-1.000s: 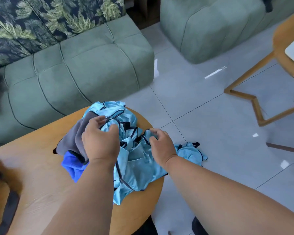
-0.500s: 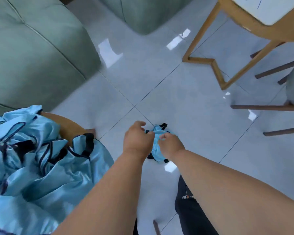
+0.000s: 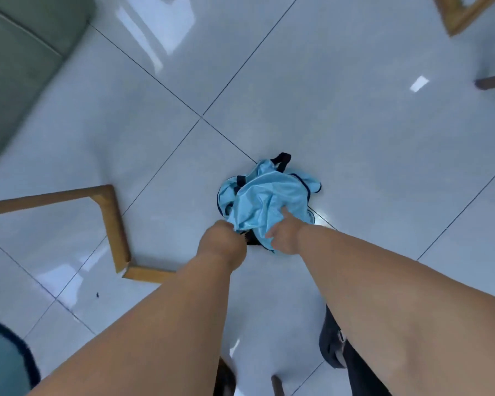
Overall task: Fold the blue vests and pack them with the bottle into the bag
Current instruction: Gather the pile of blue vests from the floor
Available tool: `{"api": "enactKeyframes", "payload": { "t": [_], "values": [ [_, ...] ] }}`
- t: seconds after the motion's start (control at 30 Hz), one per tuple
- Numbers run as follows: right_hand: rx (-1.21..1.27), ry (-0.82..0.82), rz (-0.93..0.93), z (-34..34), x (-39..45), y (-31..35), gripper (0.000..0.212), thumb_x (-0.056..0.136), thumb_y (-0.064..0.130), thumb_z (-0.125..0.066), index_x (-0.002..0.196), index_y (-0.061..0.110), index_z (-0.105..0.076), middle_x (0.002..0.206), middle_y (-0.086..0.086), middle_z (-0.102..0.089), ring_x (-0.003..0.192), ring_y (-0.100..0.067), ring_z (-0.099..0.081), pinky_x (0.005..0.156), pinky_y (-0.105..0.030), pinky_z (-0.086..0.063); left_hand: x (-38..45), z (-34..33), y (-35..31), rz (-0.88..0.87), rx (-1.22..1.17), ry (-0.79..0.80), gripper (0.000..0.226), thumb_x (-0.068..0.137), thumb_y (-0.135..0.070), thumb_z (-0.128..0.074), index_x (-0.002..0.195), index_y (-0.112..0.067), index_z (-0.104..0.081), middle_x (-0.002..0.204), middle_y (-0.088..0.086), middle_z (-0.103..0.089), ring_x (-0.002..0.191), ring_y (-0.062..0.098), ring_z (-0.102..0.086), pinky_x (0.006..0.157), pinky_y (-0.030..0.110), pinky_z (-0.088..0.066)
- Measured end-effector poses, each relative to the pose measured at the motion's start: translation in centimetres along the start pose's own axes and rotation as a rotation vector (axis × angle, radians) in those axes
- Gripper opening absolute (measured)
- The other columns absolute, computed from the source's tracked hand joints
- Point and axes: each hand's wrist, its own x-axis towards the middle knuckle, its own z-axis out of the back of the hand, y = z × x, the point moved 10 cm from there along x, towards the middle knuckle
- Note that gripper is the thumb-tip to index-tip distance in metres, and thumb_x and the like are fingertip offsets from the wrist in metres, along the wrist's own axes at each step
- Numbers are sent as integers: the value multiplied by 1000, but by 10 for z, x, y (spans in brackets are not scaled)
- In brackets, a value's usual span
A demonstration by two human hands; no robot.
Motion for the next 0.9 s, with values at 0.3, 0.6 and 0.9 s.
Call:
{"api": "enactKeyframes", "payload": {
  "t": [0.3,0.6,0.9],
  "values": [
    [573,-20,24,-27,38,13,22,100,0,-48,90,17,-57,102,0,-54,99,-26,-52,101,-33,-43,18,-8,41,150,-89,-2,54,99,-21,-55,153,-17,-47,147,7,-56,124,27,-58,90,29,-45],
    [1157,-479,316,105,-237,30,49,93,-6,-47,103,35,-72,106,0,-63,75,-7,-55,63,-13,-46,-126,56,-23,-10,-397,-106,69,94,-21,-65,156,-24,-36,140,3,-55,111,19,-59,91,30,-47],
    [2097,-158,568,195,-432,166,42,92,18,-57,126,-2,-70,119,-21,-73,108,-34,-71,103,-55,-51,-304,224,-9,-116,-734,-397,58,91,-22,-66,142,-42,-46,118,-19,-62,101,4,-63,84,32,-57]
  ]
}}
